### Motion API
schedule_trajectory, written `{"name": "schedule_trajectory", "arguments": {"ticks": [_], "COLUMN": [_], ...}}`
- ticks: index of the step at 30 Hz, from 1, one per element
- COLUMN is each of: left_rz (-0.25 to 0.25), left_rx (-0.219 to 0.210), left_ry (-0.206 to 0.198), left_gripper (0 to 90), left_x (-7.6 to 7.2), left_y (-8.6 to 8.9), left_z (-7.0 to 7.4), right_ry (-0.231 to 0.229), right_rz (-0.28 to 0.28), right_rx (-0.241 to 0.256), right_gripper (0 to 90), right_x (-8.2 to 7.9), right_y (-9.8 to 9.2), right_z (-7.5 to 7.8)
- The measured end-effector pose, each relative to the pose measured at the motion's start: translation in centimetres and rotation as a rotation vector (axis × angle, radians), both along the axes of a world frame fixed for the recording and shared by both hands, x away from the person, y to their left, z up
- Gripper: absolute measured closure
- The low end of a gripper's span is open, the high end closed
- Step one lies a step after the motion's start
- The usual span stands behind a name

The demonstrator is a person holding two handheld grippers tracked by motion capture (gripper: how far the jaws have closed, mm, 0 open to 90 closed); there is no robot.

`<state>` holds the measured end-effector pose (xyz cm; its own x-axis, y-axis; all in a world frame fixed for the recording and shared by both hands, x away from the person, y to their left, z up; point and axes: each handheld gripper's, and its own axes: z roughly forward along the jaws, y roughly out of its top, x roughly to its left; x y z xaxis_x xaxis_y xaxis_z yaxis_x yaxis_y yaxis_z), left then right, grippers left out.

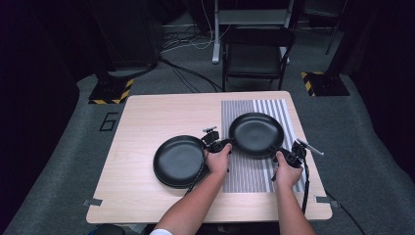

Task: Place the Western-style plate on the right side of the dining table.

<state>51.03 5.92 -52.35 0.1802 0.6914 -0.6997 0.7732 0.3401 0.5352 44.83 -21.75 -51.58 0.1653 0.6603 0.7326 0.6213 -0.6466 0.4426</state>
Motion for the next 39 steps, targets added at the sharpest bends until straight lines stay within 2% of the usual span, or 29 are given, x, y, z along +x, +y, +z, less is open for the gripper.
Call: {"name": "schedule_trajectory", "arguments": {"ticks": [5, 12, 19, 21, 23, 28, 39], "left_rz": [-0.012, -0.02, -0.007, -0.013, -0.011, 0.0, -0.007], "left_rx": [0.026, 0.047, 0.049, 0.071, 0.075, 0.069, 0.066], "left_ry": [0.012, 0.027, 0.011, 0.004, 0.003, -0.001, -0.001], "left_gripper": [74.9, 73.8, 73.3, 73.1, 73.2, 73.2, 72.1], "left_x": [-0.1, -0.2, -0.2, -0.2, -0.2, -0.2, -0.2], "left_y": [-0.2, -0.6, -0.9, -0.9, -0.9, -1.0, -0.9], "left_z": [-0.4, -0.9, -1.0, -0.9, -0.9, -0.9, -0.9], "right_ry": [0.012, 0.027, 0.029, 0.025, 0.032, 0.029, 0.035], "right_rz": [-0.007, -0.015, -0.019, -0.016, -0.013, -0.011, -0.027], "right_rx": [0.021, 0.004, 0.011, 0.007, 0.001, -0.039, -0.055], "right_gripper": [74.0, 73.8, 73.9, 73.6, 73.0, 71.6, 69.9], "right_x": [-0.1, 0.0, 0.1, 0.1, 0.1, -0.1, 0.0], "right_y": [-0.2, -0.5, -0.6, -0.6, -0.5, -0.2, 0.1], "right_z": [-0.9, -1.3, -1.6, -1.6, -1.7, -1.6, -1.3]}}
